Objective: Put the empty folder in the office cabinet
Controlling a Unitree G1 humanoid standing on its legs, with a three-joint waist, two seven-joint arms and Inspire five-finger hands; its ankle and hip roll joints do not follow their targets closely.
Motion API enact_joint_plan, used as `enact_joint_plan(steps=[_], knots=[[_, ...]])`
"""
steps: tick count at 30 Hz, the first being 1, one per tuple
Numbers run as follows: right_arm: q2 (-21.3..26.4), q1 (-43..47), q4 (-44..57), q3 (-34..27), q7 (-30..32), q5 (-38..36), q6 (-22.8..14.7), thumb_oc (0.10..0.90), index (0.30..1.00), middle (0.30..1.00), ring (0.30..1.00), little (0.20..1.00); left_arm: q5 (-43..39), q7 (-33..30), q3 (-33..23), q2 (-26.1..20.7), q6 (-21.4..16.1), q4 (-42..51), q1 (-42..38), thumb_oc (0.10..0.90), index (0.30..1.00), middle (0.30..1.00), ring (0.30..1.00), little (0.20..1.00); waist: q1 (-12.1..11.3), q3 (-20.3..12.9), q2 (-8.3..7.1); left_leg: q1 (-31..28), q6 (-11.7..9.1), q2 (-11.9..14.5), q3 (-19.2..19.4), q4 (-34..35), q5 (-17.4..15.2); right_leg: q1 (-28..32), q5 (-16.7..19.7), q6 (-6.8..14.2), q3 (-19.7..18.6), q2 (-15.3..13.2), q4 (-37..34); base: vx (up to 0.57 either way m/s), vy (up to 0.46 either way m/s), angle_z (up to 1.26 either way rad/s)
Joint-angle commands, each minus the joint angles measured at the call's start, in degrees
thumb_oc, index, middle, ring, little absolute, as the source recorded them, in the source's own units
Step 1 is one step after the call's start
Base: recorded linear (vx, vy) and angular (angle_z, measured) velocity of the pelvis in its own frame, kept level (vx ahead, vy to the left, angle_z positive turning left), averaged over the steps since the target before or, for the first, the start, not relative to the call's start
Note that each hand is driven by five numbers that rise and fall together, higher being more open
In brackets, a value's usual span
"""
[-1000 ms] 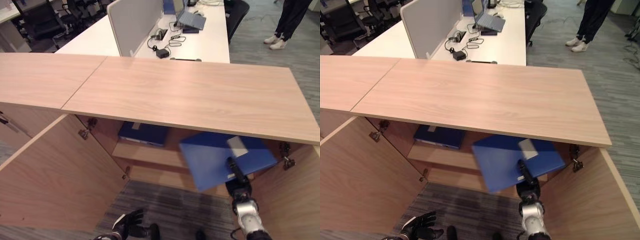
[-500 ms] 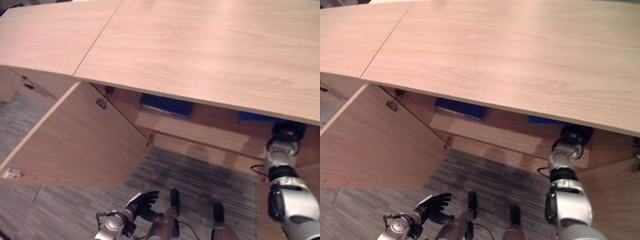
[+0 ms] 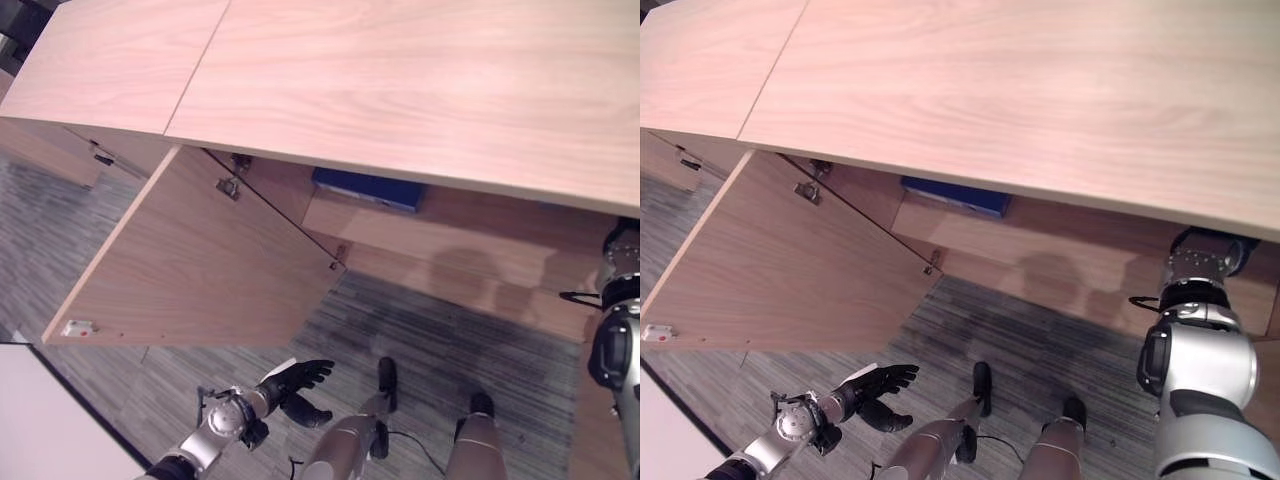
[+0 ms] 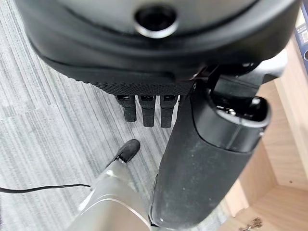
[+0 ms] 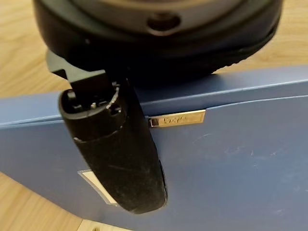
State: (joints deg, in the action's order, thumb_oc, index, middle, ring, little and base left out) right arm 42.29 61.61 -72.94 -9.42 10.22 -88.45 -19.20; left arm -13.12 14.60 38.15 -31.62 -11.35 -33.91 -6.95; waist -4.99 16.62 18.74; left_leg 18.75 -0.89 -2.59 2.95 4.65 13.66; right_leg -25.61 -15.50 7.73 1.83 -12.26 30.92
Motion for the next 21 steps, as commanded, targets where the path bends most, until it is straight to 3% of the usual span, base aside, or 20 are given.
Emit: enact_joint_plan(steps=[1, 4, 5, 6, 12, 21], knots=[[11.1, 13.0, 5.4, 6.8, -3.5, -0.1, -2.3, 0.4, 0.3, 0.3, 0.3, 0.3, -1.3, 1.4, 0.3, -2.2, -2.0, 1.7, -1.5, 0.8, 0.9, 0.9, 0.9, 0.9, -0.6, -1.5, -0.34, -5.2, -3.5, 1.5, 4.2, -6.3, -12.8, -1.7, -2.1, 0.6, -1.0, 0.8, -1.1, 0.04, 0.008, 0.14], [11.0, 13.7, 5.2, 7.4, -3.0, 0.4, -2.3, 0.4, 0.3, 0.3, 0.3, 0.3, -1.8, 1.3, 0.5, -1.9, -1.9, 1.8, -1.1, 0.8, 0.9, 0.9, 0.9, 0.9, -0.7, -1.3, 0.16, -3.8, -3.2, 1.1, 4.3, -8.2, -13.7, -3.6, -2.6, 0.6, -1.9, 0.3, 1.1, 0.02, 0.001, 0.0], [10.8, 13.7, 5.2, 7.5, -3.0, 0.7, -2.1, 0.444, 0.366, 0.366, 0.366, 0.366, -1.8, 1.3, 0.6, -1.9, -1.9, 1.8, -1.0, 0.8, 0.9, 0.9, 0.9, 0.9, -0.5, -1.0, 0.21, -3.3, -3.2, 0.9, 4.3, -8.8, -14.0, -4.2, -2.9, 0.6, -2.3, 0.1, 2.1, 0.02, 0.009, -0.08], [10.6, 14.5, 4.4, 8.1, -2.2, 1.0, -2.0, 0.8, 0.9, 0.9, 0.9, 0.9, -1.7, 1.1, 0.9, -1.9, -1.8, 1.5, -1.0, 0.8, 0.9, 0.9, 0.9, 0.9, -0.5, -0.6, 0.44, -2.5, -3.1, 0.6, 4.1, -9.9, -14.6, -5.5, -3.1, 0.6, -3.2, 0.2, 3.3, 0.03, -0.003, -0.07], [11.2, 18.5, -1.5, 11.6, 2.8, 5.8, 1.9, 0.8, 0.9, 0.9, 0.9, 0.9, -1.6, -1.1, 0.6, -1.9, -1.4, 0.3, -1.1, 0.8, 0.9, 0.9, 0.9, 0.9, -0.3, 0.1, -0.23, 0.1, -3.0, 0.5, 4.7, -12.7, -15.7, -7.8, -2.8, 0.6, -4.4, 0.8, 5.2, 0.03, -0.018, -0.06], [9.9, 19.5, -3.3, 12.9, 5.0, 7.7, 4.1, 0.8, 0.9, 0.9, 0.9, 0.9, -0.6, -2.4, 0.8, -1.6, -1.5, -0.2, -1.2, 0.8, 0.9, 0.9, 0.9, 0.9, 0.3, 0.2, -0.95, -0.2, -2.8, 0.8, 4.5, -11.9, -16.2, -7.7, -2.9, 0.4, -4.6, 1.9, 4.2, 0.02, -0.009, -0.05]])
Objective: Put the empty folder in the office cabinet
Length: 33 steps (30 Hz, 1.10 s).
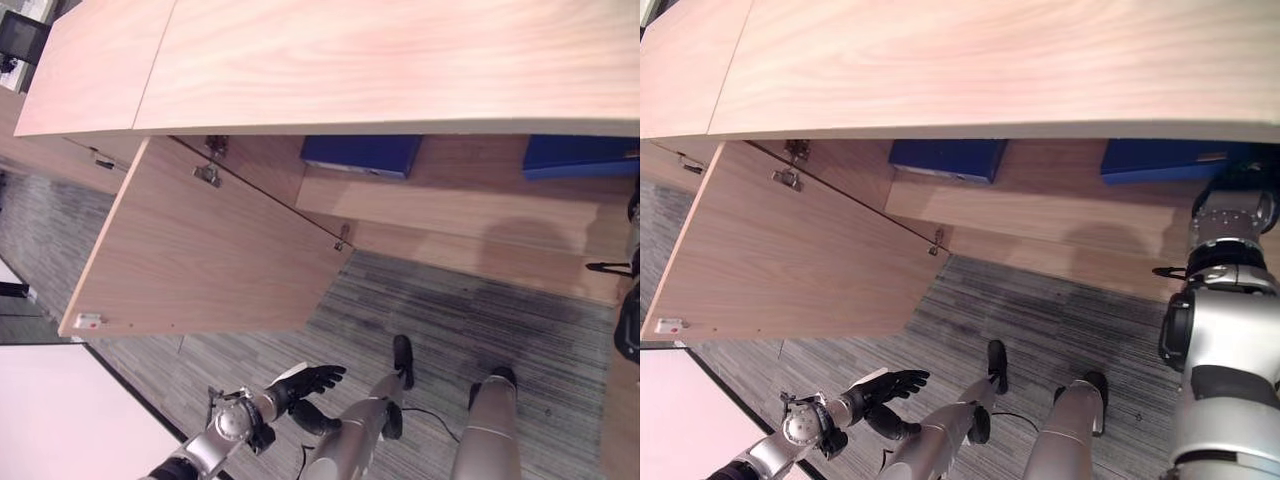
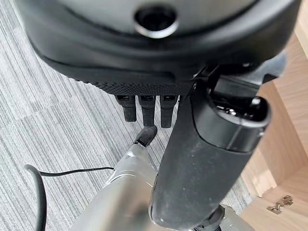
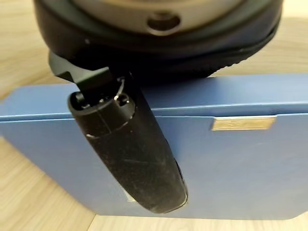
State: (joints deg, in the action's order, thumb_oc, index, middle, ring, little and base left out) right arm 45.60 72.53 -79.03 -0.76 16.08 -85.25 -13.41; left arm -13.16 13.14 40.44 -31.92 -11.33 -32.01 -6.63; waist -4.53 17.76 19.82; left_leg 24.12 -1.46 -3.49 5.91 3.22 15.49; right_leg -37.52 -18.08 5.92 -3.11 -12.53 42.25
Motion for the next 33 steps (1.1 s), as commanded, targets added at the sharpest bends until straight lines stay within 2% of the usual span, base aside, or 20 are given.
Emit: enact_joint_plan(steps=[1, 8, 10, 11, 12, 17, 24, 33], knots=[[6.2, 8.5, 1.1, 4.5, -0.2, 4.9, -0.5, 0.8, 0.9, 0.9, 0.9, 0.9, -0.8, -1.5, -1.7, -1.0, -1.4, -2.1, -1.7, 0.8, 0.9, 0.9, 0.9, 0.9, 0.0, -0.9, -2.36, -5.8, -2.1, 1.8, 1.5, -9.9, -17.9, 4.5, -0.1, 2.2, 0.4, 2.5, -7.6, 0.01, 0.006, -0.1], [3.2, 6.2, -2.8, 1.7, 2.5, 3.5, 0.8, 0.8, 0.9, 0.9, 0.9, 0.9, 1.4, -2.8, -0.9, -0.1, -0.9, -4.3, -2.2, 0.8, 0.9, 0.9, 0.9, 0.9, 0.3, -1.0, -3.08, -7.4, -1.8, 2.4, 1.2, -8.1, -17.2, 6.6, 1.1, 2.0, 1.3, 3.8, -10.2, 0.0, -0.001, -0.03], [3.0, 4.4, -5.7, 0.1, 5.0, 4.2, 2.5, 0.8, 0.9, 0.9, 0.9, 0.9, 2.5, -3.2, -0.6, 0.3, -0.7, -5.6, -2.0, 0.8, 0.9, 0.9, 0.9, 0.9, 0.2, -1.6, -4.26, -9.1, -1.8, 2.6, 0.6, -7.0, -17.5, 9.3, 1.0, 2.0, 2.1, 4.3, -12.2, 0.02, -0.037, 0.04], [3.1, 4.4, -5.7, 0.0, 5.0, 4.2, 2.6, 0.8, 0.9, 0.9, 0.9, 0.9, 2.5, -3.2, -0.6, 0.2, -0.7, -5.6, -2.1, 0.8, 0.9, 0.9, 0.9, 0.9, 0.2, -1.5, -4.1, -9.0, -1.8, 2.8, 0.6, -6.9, -16.9, 9.4, 1.8, 1.9, 2.3, 4.5, -12.8, -0.02, -0.044, 0.04], [2.7, 3.4, -7.5, -0.9, 6.4, 4.1, 3.5, 0.8, 0.9, 0.9, 0.9, 0.9, 3.0, -3.5, -0.9, 0.9, -0.3, -6.5, -1.8, 0.8, 0.9, 0.9, 0.9, 0.9, 0.1, -2.0, -5.01, -9.6, -1.8, 2.9, 0.5, -6.4, -17.1, 10.9, 1.9, 2.0, 2.8, 4.7, -14.0, 0.0, -0.039, 0.0], [2.7, -1.3, -10.8, -3.2, 8.5, 6.8, 6.6, 0.8, 0.9, 0.9, 0.9, 0.9, 3.2, -3.3, -2.3, 1.9, 0.3, -7.8, 0.8, 0.8, 0.9, 0.9, 0.9, 0.9, -0.4, -4.0, -7.23, -13.2, -1.6, 3.4, -0.7, -3.3, -16.5, 16.5, 3.6, 2.2, 4.5, 5.7, -19.5, 0.04, -0.038, 0.05], [0.4, -6.9, -10.3, -4.9, 9.5, 8.8, 7.0, 0.8, 0.9, 0.9, 0.9, 0.9, 4.1, -2.3, -3.1, 1.9, 0.9, -7.9, 3.3, 0.8, 0.9, 0.9, 0.9, 0.9, -1.1, -5.5, -9.82, -16.3, -1.4, 4.0, -2.1, 0.9, -14.9, 21.2, 5.2, 1.9, 6.4, 7.2, -24.9, 0.02, -0.034, 0.06], [-1.8, -11.9, -10.8, -6.5, 9.0, 10.2, 7.7, 0.8, 0.9, 0.9, 0.9, 0.9, 3.5, -2.2, -4.7, 2.0, 1.2, -8.0, 3.7, 0.8, 0.9, 0.9, 0.9, 0.9, -1.5, -5.9, -11.6, -17.3, -1.6, 4.4, -3.0, 1.6, -14.8, 23.1, 5.5, 1.4, 7.8, 7.8, -26.8, 0.0, -0.006, 0.09]])
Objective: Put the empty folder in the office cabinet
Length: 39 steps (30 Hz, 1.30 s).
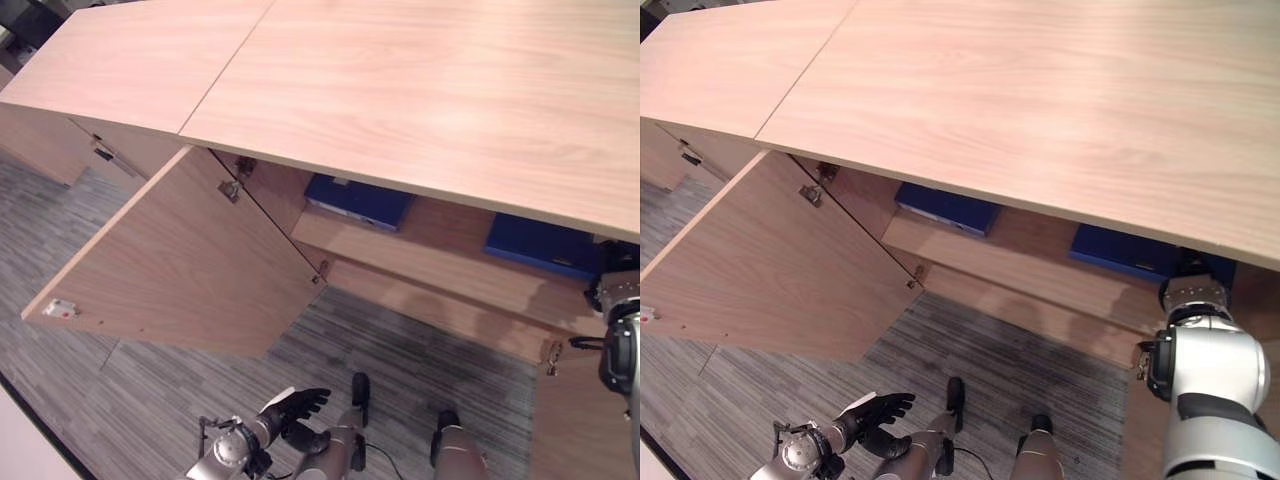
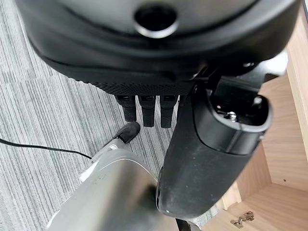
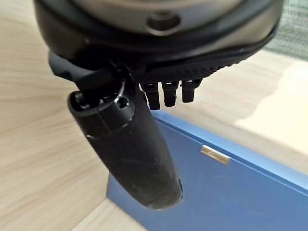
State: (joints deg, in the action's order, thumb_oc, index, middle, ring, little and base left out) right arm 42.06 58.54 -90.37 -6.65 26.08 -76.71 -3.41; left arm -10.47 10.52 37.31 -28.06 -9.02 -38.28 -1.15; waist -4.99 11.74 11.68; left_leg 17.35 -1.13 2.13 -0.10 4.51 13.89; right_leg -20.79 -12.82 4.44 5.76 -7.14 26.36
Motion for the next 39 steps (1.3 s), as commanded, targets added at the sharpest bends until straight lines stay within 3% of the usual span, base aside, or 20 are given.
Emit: enact_joint_plan(steps=[1, 8, 13, 19, 23, 33, 39], knots=[[1.5, 1.8, 0.5, -0.8, -1.0, 1.8, -2.3, 0.8, 0.9, 0.9, 0.9, 0.9, 0.8, 0.4, -1.5, -1.8, -1.1, -1.7, -1.9, 0.8, 0.9, 0.9, 0.9, 0.9, -1.1, 0.1, -3.6, -10.5, -1.9, -1.2, 3.0, 0.3, -13.2, 6.5, 0.2, 2.8, -1.0, 2.4, -11.0, 0.0, 0.0, 0.0], [-1.1, 0.4, 1.8, -0.8, -2.4, 1.2, -2.6, 0.8, 0.9, 0.9, 0.9, 0.9, -0.3, -0.3, -2.3, -1.2, -1.5, -2.1, -2.4, 0.8, 0.9, 0.9, 0.9, 0.9, -1.2, 0.4, -3.78, -10.5, -2.1, -1.0, 2.9, 0.4, -13.2, 6.4, 0.2, 2.6, -0.9, 2.8, -11.3, -0.01, 0.004, -0.01], [-1.0, 1.7, 3.3, 1.1, -4.3, 1.4, -2.7, 0.8, 0.9, 0.9, 0.9, 0.9, -0.9, -0.9, -2.6, -1.0, -2.0, -3.1, -3.4, 0.8, 0.9, 0.9, 0.9, 0.9, -1.5, 1.4, -3.02, -9.8, -2.3, -0.9, 3.1, 0.4, -12.7, 5.1, 0.1, 2.4, -1.2, 2.8, -10.7, -0.04, 0.003, -0.02], [4.8, 7.4, 10.0, 7.5, -8.6, 4.1, -3.9, 0.8, 0.9, 0.9, 0.9, 0.9, -2.8, -1.1, -3.5, -2.0, -3.1, -3.2, -4.9, 0.8, 0.9, 0.9, 0.9, 0.9, -2.0, 4.1, -0.24, -7.5, -3.2, -0.8, 3.4, 0.5, -11.2, 1.9, 0.5, 2.3, -1.2, 2.1, -9.8, -0.06, 0.024, -0.03], [7.8, 11.5, 13.4, 11.2, -10.2, 6.9, -6.2, 0.8, 0.9, 0.9, 0.9, 0.9, -2.7, -0.9, -3.5, -2.1, -3.4, -4.4, -5.2, 0.8, 0.9, 0.9, 0.9, 0.9, -1.6, 4.2, 0.65, -6.1, -3.6, -0.9, 3.2, 0.5, -10.7, 0.8, 0.4, 2.3, -0.8, 1.5, -9.5, 0.0, 0.0, 0.0], [12.8, 19.7, 17.2, 18.6, -13.1, 10.4, -8.2, 0.8, 0.9, 0.9, 0.9, 0.9, -2.9, -0.3, -3.1, -2.1, -3.9, -5.3, -4.4, 0.8, 0.9, 0.9, 0.9, 0.9, -1.3, 3.6, 0.9, -5.5, -4.0, -1.4, 2.3, 0.5, -10.9, 0.1, 0.0, 2.2, -0.5, 0.9, -9.0, 0.01, 0.003, -0.04], [11.5, 20.4, 17.8, 20.4, -14.2, 10.2, -9.0, 0.8, 0.9, 0.9, 0.9, 0.9, -2.5, -0.1, -2.5, -1.2, -3.6, -5.7, -4.4, 0.8, 0.9, 0.9, 0.9, 0.9, -1.0, 3.0, 0.44, -6.4, -3.7, -1.5, 2.2, 0.5, -11.4, 0.7, 0.1, 2.2, -0.5, 1.0, -8.6, 0.03, 0.001, 0.03]])
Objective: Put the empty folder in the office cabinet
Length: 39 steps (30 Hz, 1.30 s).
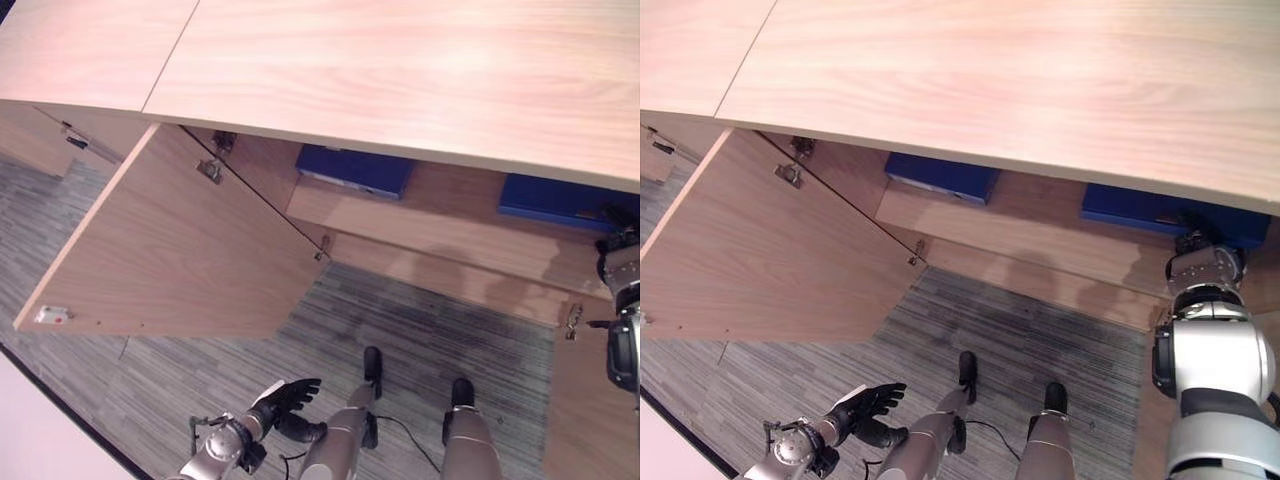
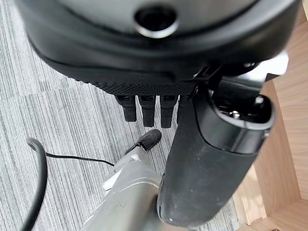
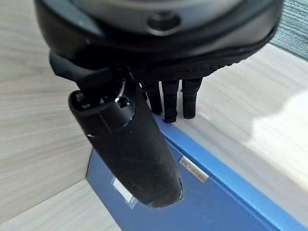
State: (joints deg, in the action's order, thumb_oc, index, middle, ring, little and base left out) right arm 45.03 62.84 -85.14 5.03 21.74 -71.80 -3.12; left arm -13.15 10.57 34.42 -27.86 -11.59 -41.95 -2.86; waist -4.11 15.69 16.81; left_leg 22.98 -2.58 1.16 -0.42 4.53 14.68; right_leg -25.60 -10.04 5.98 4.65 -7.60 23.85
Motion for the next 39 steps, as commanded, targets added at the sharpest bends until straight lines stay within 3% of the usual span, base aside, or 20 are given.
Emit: enact_joint_plan(steps=[1, 5, 9, 14, 18, 21, 23, 24, 29, 39], knots=[[8.0, 15.5, 13.1, 8.3, -10.0, 5.1, -9.4, 0.8, 0.9, 0.9, 0.9, 0.9, 0.1, -0.2, 0.2, -1.3, -1.0, -2.2, -2.7, 0.8, 0.9, 0.9, 0.9, 0.9, -1.8, -1.0, -4.85, -12.0, -2.1, -0.4, 2.5, 0.5, -11.9, 5.6, -2.1, 0.7, 0.6, 1.6, -6.4, 0.0, 0.002, 0.03], [3.4, 8.7, 18.8, 5.1, -10.4, 3.6, -11.2, 0.8, 0.9, 0.9, 0.9, 0.9, -0.3, -0.8, -1.1, -0.2, -0.6, -3.3, -2.7, 0.8, 0.9, 0.9, 0.9, 0.9, -1.3, -1.2, -5.94, -12.6, -1.9, -0.2, 2.9, 0.5, -12.3, 6.5, -1.6, 0.8, 0.5, 2.1, -6.9, 0.0, 0.0, 0.0], [-3.0, -3.0, 28.3, 0.7, -11.2, 3.7, -13.2, 0.8, 0.9, 0.9, 0.9, 0.9, 1.1, -1.7, -2.6, 1.3, -0.5, -5.5, -2.5, 0.8, 0.9, 0.9, 0.9, 0.9, 0.0, -1.5, -8.1, -14.2, -1.7, 0.1, 3.1, 0.5, -13.0, 8.3, -1.0, 0.9, 0.4, 2.5, -7.8, 0.01, -0.016, -0.03], [-15.1, -23.1, 44.8, -3.9, -12.6, 4.5, -15.5, 0.8, 0.9, 0.9, 0.9, 0.9, 2.4, -4.2, -6.8, 4.9, 0.5, -10.1, -1.2, 0.8, 0.9, 0.9, 0.9, 0.9, 2.3, -2.9, -10.7, -17.2, -1.5, 0.4, 4.0, 0.5, -13.8, 12.2, 0.3, 0.8, 0.6, 3.0, -10.0, 0.04, 0.001, -0.02], [-23.6, -38.8, 53.3, -3.9, -15.0, 4.6, -14.9, 0.8, 0.9, 0.9, 0.9, 0.9, 5.2, -5.4, -9.6, 6.2, 1.1, -12.9, 0.0, 0.8, 0.9, 0.9, 0.9, 0.9, 4.4, -5.0, -12.14, -20.0, -1.5, 0.8, 5.2, 0.5, -14.1, 15.8, 1.6, 1.0, 0.1, 3.4, -12.7, 0.07, 0.016, -0.04], [-27.2, -47.6, 58.4, -2.8, -17.2, 4.0, -13.8, 0.8, 0.9, 0.9, 0.9, 0.9, 5.4, -6.1, -12.7, 7.1, 1.6, -14.9, 0.8, 0.8, 0.9, 0.9, 0.9, 0.9, 5.4, -6.4, -13.09, -21.9, -1.6, 1.1, 6.1, 0.5, -14.4, 18.1, 2.3, 1.1, 0.0, 3.6, -14.5, 0.05, 0.011, -0.02], [-27.2, -47.9, 58.6, -2.7, -17.1, 4.0, -13.8, 0.8, 0.9, 0.9, 0.9, 0.9, 5.4, -6.1, -12.7, 7.0, 1.6, -14.9, 0.9, 0.8, 0.9, 0.9, 0.9, 0.9, 5.5, -6.4, -13.11, -22.1, -1.6, 1.1, 6.1, 0.5, -14.4, 18.3, 2.4, 1.1, 0.0, 3.6, -14.7, 0.03, -0.005, -0.06], [-28.8, -54.5, 62.0, -1.5, -19.7, 3.7, -12.3, 0.8, 0.9, 0.9, 0.9, 0.9, 5.9, -6.1, -14.3, 7.5, 1.5, -16.1, 1.4, 0.8, 0.9, 0.9, 0.9, 0.9, 6.5, -7.8, -14.06, -23.6, -1.6, 1.1, 6.9, 0.5, -14.7, 20.3, 2.9, 1.1, -0.5, 3.8, -16.2, 0.04, -0.009, -0.03], [-29.1, -64.0, 67.7, -0.2, -23.3, 3.9, -10.1, 0.8, 0.9, 0.9, 0.9, 0.9, 8.4, -5.7, -16.0, 7.9, 1.5, -16.9, 3.6, 0.8, 0.9, 0.9, 0.9, 0.9, 8.2, -10.0, -15.32, -26.3, -1.6, 1.2, 8.3, 0.5, -15.7, 23.1, 4.1, 1.3, -1.7, 3.9, -18.8, 0.02, -0.004, -0.08], [-27.7, -74.5, 71.2, 2.3, -28.0, 8.5, -6.0, 0.8, 0.9, 0.9, 0.9, 0.9, 9.9, -4.8, -19.3, 7.3, 1.6, -19.0, 4.9, 0.8, 0.9, 0.9, 0.9, 0.9, 9.8, -12.6, -16.55, -29.5, -1.6, 1.7, 9.8, 0.5, -16.3, 26.2, 4.7, 1.2, -3.1, 4.7, -20.5, -0.01, -0.021, -0.19]])
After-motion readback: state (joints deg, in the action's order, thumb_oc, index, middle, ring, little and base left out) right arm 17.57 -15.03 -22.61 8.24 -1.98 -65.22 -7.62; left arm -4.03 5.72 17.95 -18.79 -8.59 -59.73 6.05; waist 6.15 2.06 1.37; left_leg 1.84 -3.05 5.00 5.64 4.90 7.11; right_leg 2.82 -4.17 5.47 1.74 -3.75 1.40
